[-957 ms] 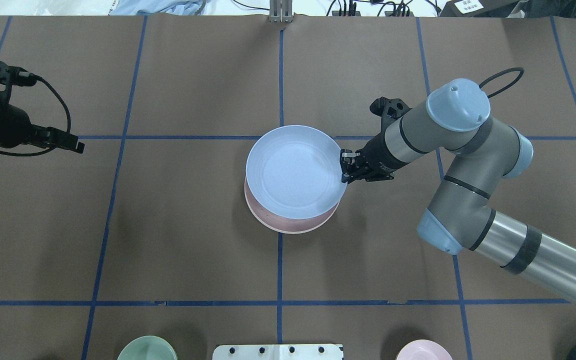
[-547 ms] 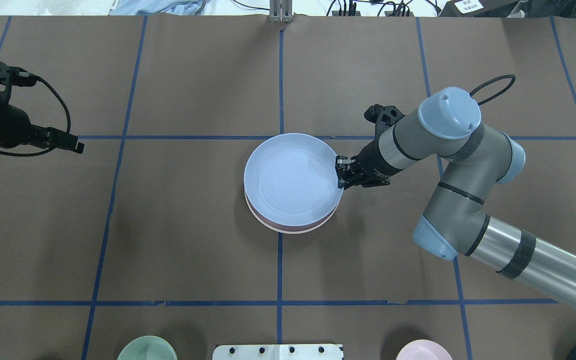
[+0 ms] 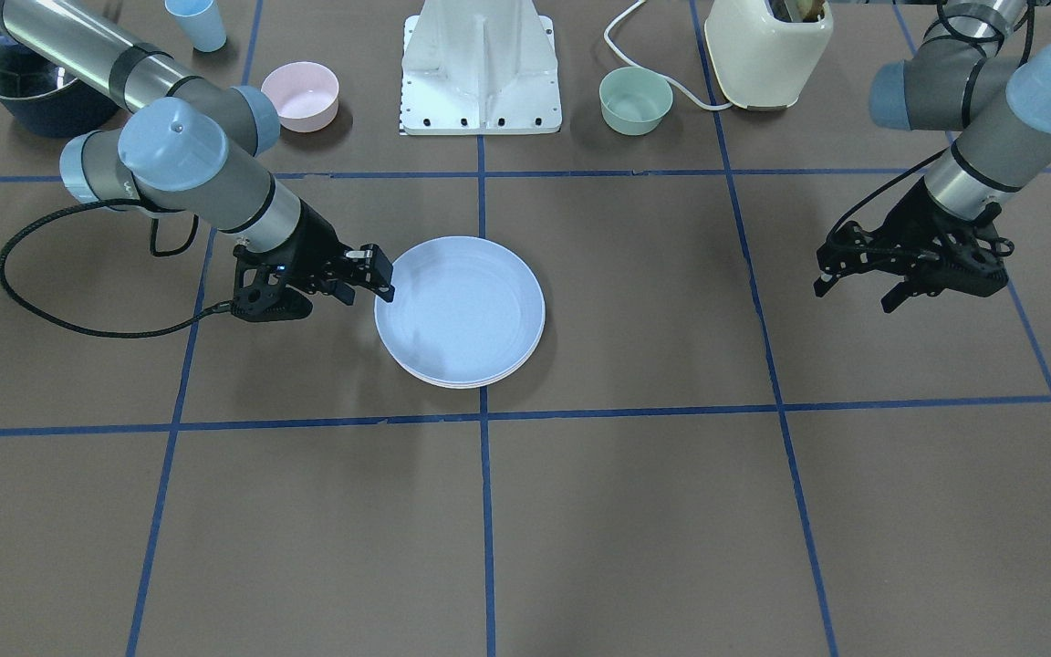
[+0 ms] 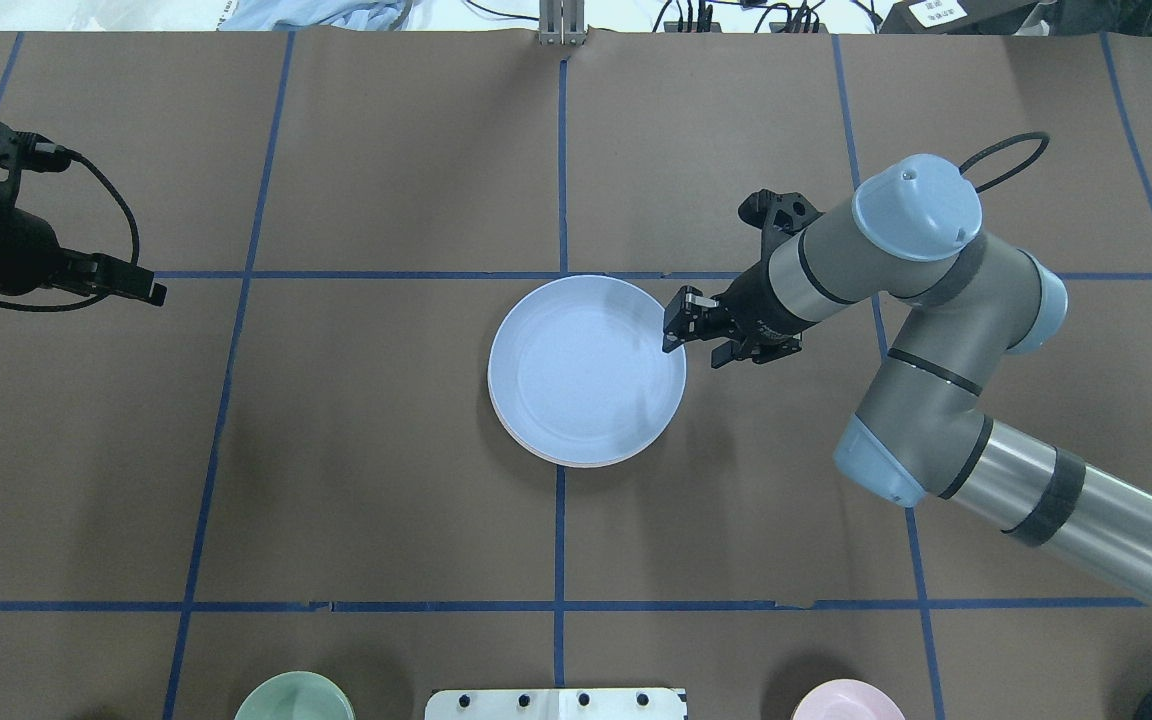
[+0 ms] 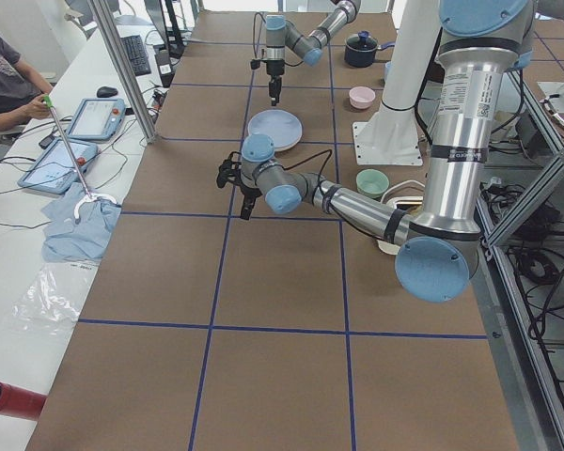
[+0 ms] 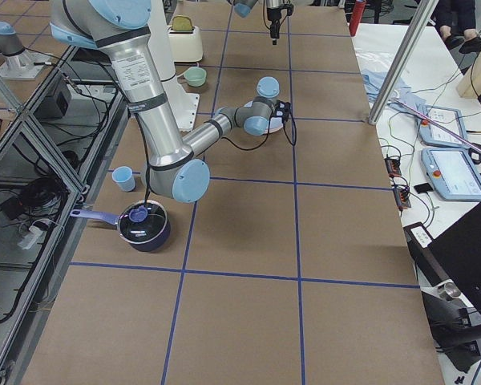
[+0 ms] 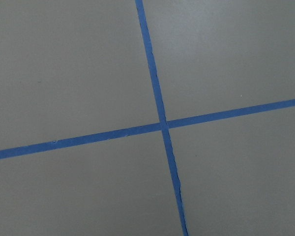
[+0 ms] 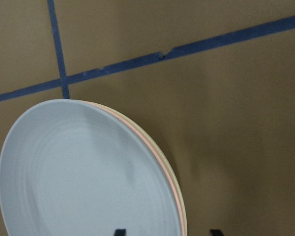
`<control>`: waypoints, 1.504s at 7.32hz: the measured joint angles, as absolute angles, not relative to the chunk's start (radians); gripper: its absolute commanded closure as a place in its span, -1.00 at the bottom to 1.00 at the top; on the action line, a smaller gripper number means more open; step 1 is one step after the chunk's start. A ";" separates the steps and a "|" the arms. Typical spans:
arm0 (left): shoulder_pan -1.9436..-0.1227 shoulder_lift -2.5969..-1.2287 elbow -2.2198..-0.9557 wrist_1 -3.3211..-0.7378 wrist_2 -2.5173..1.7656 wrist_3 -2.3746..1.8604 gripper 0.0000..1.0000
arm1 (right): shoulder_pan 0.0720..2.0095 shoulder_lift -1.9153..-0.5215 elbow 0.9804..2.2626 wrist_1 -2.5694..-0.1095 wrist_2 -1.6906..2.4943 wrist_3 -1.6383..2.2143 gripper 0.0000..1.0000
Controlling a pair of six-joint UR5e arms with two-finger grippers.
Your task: Stack three plates with pink and blue
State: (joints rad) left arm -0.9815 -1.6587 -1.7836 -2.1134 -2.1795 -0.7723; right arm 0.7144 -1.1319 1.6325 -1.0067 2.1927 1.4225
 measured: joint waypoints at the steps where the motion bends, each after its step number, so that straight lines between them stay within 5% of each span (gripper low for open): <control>1: -1.007 -1.638 -1.785 -2.112 -2.181 -0.724 -0.99 | 0.776 -1.147 1.654 -1.068 2.232 1.407 -1.00; 5: -1.227 -1.576 -1.782 -1.933 -2.180 -0.259 -1.00 | 1.049 -1.289 1.658 -1.315 2.313 0.848 -1.00; 8: -1.420 -1.525 -1.747 -1.873 -2.178 0.051 -1.00 | 1.274 -1.404 1.525 -1.418 2.300 0.193 -1.00; 11: -1.509 -1.492 -1.646 -1.910 -2.189 0.030 -1.00 | 1.418 -1.482 1.441 -1.409 2.302 -0.048 -1.00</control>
